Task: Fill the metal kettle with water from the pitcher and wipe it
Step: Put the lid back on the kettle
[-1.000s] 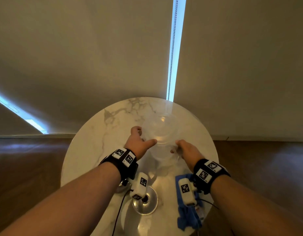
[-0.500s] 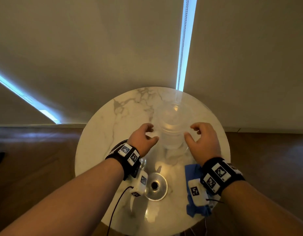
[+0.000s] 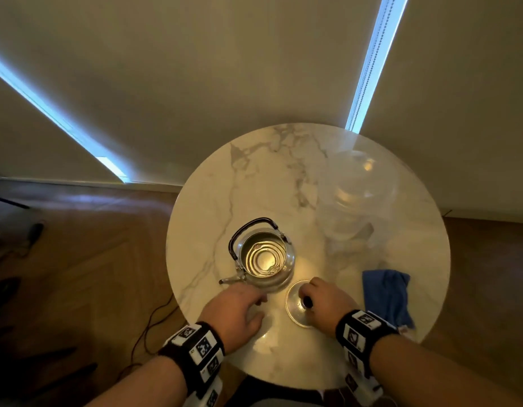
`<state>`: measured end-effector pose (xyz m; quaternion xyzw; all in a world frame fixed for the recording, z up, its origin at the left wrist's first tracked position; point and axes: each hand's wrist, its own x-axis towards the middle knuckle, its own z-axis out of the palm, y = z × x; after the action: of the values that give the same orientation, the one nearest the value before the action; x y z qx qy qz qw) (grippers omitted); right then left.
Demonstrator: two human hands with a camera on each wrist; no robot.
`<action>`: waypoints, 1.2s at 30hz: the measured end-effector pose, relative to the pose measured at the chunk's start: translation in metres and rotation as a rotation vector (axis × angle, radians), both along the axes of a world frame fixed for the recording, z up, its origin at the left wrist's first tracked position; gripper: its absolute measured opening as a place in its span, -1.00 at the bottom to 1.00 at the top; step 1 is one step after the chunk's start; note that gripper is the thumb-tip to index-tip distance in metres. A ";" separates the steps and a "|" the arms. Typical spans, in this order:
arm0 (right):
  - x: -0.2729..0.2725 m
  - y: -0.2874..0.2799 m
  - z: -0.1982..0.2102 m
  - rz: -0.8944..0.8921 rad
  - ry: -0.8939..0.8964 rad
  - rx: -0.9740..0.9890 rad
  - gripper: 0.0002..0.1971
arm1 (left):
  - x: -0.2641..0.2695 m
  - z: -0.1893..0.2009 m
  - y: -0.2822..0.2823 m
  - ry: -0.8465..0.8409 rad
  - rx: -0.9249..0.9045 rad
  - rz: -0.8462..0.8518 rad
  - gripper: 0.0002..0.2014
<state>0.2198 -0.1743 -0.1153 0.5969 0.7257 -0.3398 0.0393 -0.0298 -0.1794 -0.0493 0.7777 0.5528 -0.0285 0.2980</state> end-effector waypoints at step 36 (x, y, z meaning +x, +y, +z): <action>-0.107 0.091 0.070 -0.217 -0.010 0.174 -0.78 | -0.034 -0.031 0.117 0.059 0.228 -0.266 -0.47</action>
<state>0.1126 -0.0833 -0.0454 0.6747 0.6834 -0.2749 -0.0461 -0.0635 -0.0622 -0.0807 0.8716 0.4530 -0.0278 0.1852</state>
